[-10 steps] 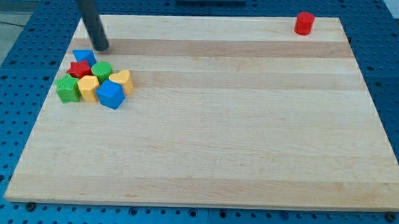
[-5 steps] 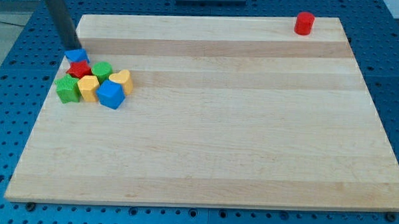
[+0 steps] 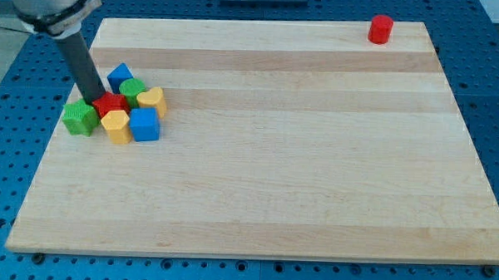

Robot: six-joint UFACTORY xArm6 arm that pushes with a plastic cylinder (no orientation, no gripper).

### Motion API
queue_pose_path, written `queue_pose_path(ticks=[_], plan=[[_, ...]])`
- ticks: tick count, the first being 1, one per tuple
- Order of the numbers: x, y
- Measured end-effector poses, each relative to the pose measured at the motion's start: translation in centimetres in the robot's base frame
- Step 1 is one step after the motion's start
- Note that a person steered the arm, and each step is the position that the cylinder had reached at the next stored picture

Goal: Place the blue cube to the right of the blue triangle

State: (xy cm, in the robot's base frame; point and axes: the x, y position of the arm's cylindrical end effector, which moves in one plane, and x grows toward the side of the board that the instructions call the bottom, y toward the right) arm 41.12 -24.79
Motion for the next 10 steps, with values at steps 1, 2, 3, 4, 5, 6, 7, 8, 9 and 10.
queue_pose_path(ticks=[1, 2, 3, 4, 5, 6, 7, 8, 9, 10], plan=[[0.3, -1.5], [-0.8, -1.2], [-1.8, 2.1], [1.5, 4.7], [4.6, 4.7], [5.9, 6.3], [7.8, 6.9], [8.4, 10.7], [7.8, 14.1], [7.3, 17.1]])
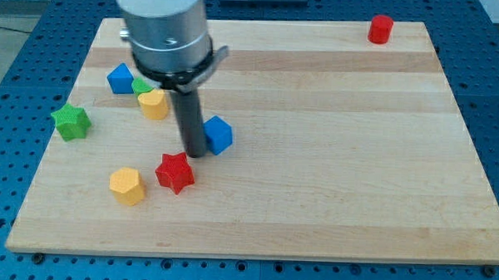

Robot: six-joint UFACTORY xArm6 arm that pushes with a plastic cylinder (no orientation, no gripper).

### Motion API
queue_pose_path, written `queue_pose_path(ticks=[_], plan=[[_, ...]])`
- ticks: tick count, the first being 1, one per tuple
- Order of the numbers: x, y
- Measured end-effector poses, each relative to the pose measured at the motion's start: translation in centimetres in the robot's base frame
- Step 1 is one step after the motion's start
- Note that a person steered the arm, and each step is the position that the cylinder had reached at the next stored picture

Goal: Place the blue cube to the right of the blue triangle

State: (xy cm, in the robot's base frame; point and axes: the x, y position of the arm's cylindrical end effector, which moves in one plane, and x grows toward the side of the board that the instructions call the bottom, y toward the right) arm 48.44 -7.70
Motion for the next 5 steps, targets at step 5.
queue_pose_path(ticks=[5], plan=[[-7.9, 3.1]])
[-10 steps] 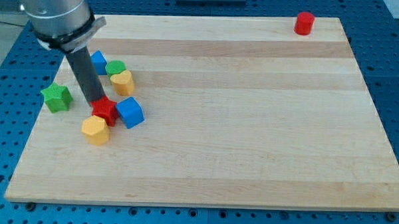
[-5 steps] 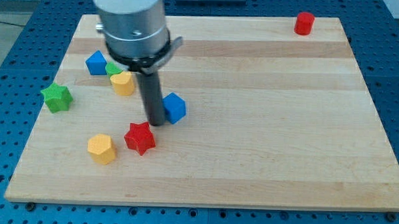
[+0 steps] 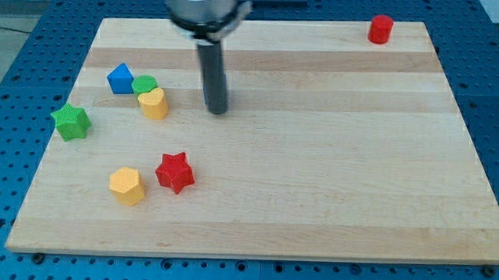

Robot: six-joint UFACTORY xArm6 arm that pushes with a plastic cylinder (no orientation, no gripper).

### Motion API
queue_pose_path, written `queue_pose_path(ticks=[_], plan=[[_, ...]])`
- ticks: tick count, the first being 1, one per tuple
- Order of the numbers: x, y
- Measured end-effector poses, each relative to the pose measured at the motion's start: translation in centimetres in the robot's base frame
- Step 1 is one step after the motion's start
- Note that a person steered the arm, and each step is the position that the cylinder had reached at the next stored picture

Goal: Place the blue cube to the right of the blue triangle

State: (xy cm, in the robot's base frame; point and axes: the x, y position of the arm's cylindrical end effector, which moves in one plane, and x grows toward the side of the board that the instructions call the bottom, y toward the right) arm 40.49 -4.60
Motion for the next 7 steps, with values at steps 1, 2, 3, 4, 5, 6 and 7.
queue_pose_path(ticks=[1, 2, 3, 4, 5, 6, 7], plan=[[-1.0, 1.4], [-2.5, -6.3], [-4.7, -12.1], [-5.1, -5.3], [-6.2, -1.9], [-8.5, -3.9], [-10.1, -6.7]])
